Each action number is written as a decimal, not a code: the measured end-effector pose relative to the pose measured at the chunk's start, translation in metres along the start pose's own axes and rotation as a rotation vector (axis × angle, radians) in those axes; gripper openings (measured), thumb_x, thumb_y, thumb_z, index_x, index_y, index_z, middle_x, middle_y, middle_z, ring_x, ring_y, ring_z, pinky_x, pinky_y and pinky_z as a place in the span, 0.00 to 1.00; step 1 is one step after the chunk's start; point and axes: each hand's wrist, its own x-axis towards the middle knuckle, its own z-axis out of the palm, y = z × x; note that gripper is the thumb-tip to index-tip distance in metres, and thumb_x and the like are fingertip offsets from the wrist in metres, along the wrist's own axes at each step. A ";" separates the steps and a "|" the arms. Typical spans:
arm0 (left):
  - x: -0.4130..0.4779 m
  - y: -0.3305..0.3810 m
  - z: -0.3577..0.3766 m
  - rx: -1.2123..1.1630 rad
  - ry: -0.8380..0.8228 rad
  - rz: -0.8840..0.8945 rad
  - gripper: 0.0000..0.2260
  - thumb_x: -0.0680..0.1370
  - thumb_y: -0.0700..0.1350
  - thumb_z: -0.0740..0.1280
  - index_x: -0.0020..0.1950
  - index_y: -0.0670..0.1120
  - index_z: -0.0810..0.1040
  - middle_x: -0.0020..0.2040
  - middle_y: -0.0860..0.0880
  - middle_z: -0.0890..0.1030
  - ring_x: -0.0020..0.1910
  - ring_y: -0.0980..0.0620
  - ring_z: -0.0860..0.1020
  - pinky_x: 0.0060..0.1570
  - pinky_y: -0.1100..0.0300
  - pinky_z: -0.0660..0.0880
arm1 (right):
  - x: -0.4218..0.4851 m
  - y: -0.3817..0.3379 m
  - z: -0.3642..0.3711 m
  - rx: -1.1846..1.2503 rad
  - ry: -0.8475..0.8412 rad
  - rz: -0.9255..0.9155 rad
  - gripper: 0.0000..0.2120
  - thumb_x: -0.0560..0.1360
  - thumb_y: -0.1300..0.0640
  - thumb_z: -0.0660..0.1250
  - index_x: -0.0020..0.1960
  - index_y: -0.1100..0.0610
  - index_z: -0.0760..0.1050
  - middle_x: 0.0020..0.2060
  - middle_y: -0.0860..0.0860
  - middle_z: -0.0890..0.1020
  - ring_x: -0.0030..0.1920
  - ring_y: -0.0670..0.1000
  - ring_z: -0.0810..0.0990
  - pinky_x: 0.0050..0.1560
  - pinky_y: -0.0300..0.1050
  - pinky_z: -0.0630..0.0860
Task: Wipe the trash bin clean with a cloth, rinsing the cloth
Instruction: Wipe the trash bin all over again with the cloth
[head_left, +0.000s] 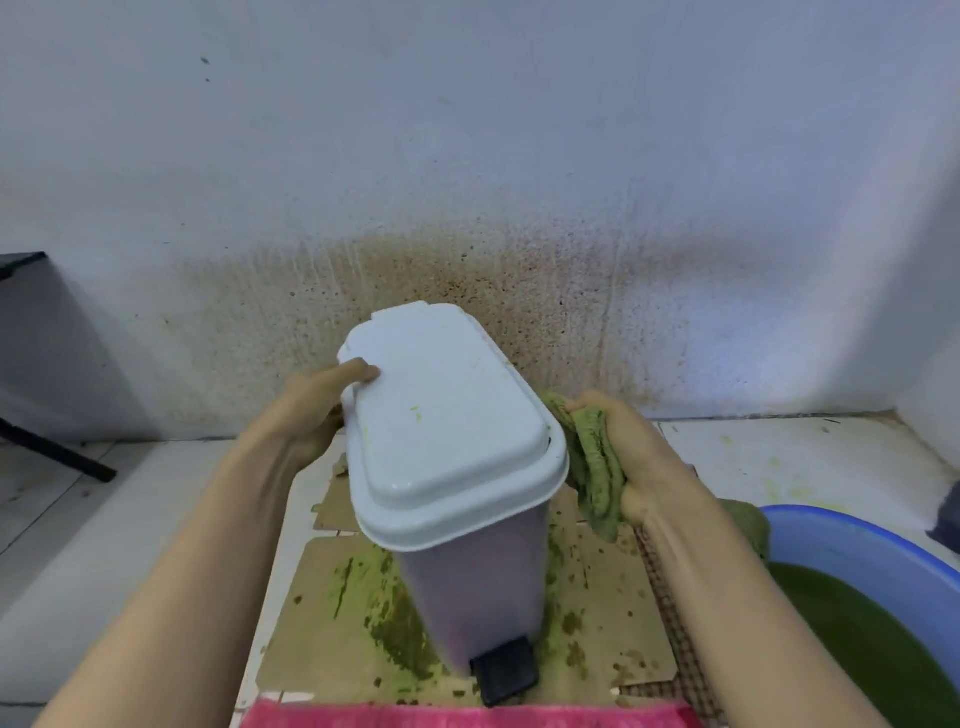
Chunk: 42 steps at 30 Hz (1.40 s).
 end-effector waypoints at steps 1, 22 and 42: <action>0.003 0.008 0.001 0.030 -0.023 -0.021 0.16 0.77 0.42 0.71 0.63 0.41 0.78 0.60 0.44 0.82 0.55 0.42 0.81 0.46 0.51 0.78 | -0.005 0.007 0.004 0.048 0.015 -0.004 0.05 0.65 0.57 0.67 0.34 0.55 0.71 0.30 0.56 0.68 0.27 0.56 0.64 0.31 0.49 0.62; -0.022 0.000 0.041 1.110 0.049 0.284 0.23 0.85 0.53 0.48 0.79 0.48 0.57 0.78 0.39 0.59 0.72 0.36 0.65 0.71 0.42 0.63 | -0.052 0.040 0.089 -0.571 0.344 -0.560 0.21 0.84 0.57 0.50 0.77 0.55 0.60 0.76 0.50 0.63 0.76 0.51 0.59 0.77 0.48 0.53; -0.006 -0.015 0.046 1.222 0.085 0.377 0.23 0.84 0.54 0.46 0.79 0.54 0.56 0.82 0.50 0.51 0.75 0.38 0.63 0.71 0.39 0.61 | 0.120 -0.040 0.067 -0.427 0.281 -0.436 0.18 0.82 0.62 0.52 0.66 0.60 0.76 0.60 0.56 0.80 0.53 0.52 0.79 0.56 0.47 0.76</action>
